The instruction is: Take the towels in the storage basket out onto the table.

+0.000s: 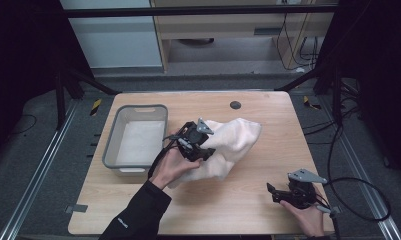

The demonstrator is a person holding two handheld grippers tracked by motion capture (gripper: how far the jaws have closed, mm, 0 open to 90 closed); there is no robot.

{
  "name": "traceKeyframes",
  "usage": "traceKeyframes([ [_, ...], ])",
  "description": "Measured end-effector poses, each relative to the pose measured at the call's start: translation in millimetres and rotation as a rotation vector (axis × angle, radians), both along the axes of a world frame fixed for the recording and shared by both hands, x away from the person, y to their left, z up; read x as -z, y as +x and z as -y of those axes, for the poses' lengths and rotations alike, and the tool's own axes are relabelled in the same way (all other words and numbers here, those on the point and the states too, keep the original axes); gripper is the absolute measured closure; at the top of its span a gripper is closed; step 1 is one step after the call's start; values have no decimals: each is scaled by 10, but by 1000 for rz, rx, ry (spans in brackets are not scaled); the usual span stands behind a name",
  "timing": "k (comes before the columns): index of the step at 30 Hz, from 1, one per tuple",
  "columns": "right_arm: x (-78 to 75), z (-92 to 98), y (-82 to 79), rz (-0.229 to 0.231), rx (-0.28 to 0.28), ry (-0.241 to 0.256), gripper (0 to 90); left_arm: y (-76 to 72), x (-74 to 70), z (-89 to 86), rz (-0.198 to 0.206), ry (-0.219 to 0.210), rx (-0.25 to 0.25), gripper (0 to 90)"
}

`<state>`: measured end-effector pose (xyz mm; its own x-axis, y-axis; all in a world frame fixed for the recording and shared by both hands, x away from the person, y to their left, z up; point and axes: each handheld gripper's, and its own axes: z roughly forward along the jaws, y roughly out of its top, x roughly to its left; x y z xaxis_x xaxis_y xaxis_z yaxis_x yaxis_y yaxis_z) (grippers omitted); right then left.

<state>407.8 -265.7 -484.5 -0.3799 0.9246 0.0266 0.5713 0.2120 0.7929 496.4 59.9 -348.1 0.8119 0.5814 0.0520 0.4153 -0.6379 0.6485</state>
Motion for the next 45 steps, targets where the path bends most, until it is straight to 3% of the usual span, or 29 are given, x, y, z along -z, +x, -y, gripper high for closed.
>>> traceKeyframes([
  [24,5,-6,4,-3,-7,-2,139,129,436,121,-54,31,-15,673],
  [37,8,-6,6,-3,-8,-5,139,140,622,168,-64,51,-6,665],
  [45,11,-9,6,-5,-10,-7,138,126,694,173,-55,38,0,641],
])
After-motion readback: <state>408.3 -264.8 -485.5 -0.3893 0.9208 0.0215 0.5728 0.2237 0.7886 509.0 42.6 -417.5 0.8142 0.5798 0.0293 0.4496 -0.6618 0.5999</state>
